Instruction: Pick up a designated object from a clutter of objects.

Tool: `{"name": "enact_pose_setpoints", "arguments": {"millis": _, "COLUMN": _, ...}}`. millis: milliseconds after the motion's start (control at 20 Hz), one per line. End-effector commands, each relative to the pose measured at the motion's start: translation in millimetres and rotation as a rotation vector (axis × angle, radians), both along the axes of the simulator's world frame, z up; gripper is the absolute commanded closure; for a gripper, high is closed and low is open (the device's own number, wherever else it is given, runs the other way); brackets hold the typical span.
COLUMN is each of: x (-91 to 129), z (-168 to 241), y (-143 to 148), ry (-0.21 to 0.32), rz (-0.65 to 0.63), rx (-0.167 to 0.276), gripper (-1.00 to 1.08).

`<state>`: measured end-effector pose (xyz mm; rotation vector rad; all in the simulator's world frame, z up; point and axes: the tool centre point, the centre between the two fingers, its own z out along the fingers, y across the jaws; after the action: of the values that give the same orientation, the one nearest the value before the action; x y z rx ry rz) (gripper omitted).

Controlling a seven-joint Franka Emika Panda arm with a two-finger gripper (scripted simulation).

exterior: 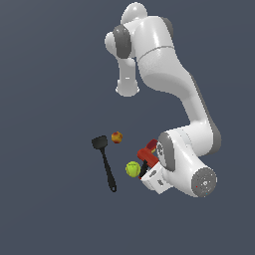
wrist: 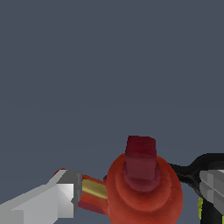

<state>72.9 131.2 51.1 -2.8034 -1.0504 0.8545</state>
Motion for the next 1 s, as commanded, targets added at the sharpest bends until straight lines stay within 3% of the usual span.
{"name": "enact_pose_setpoints", "arguments": {"millis": 0, "x": -7.6, "z": -11.8, "y": -1.9, "ry": 0.013, "rz": 0.0, "rx": -0.002, "gripper": -1.0}}
{"name": "enact_pose_setpoints", "arguments": {"millis": 250, "x": -10.2, "z": -17.6, "y": -2.7, "ry": 0.014, "rz": 0.001, "rx": -0.002, "gripper": -1.0}}
{"name": "enact_pose_setpoints", "arguments": {"millis": 300, "x": -10.2, "z": -17.6, "y": -2.7, "ry": 0.014, "rz": 0.001, "rx": -0.002, "gripper": 1.08}}
{"name": "enact_pose_setpoints", "arguments": {"millis": 750, "x": -10.2, "z": -17.6, "y": -2.7, "ry": 0.014, "rz": 0.001, "rx": -0.002, "gripper": 1.08}}
{"name": "enact_pose_setpoints", "arguments": {"millis": 800, "x": 0.9, "z": -0.8, "y": 0.9, "ry": -0.021, "rz": 0.003, "rx": 0.005, "gripper": 1.08}}
{"name": "enact_pose_setpoints", "arguments": {"millis": 950, "x": 0.6, "z": 1.1, "y": -0.9, "ry": -0.021, "rz": 0.003, "rx": 0.005, "gripper": 1.08}}
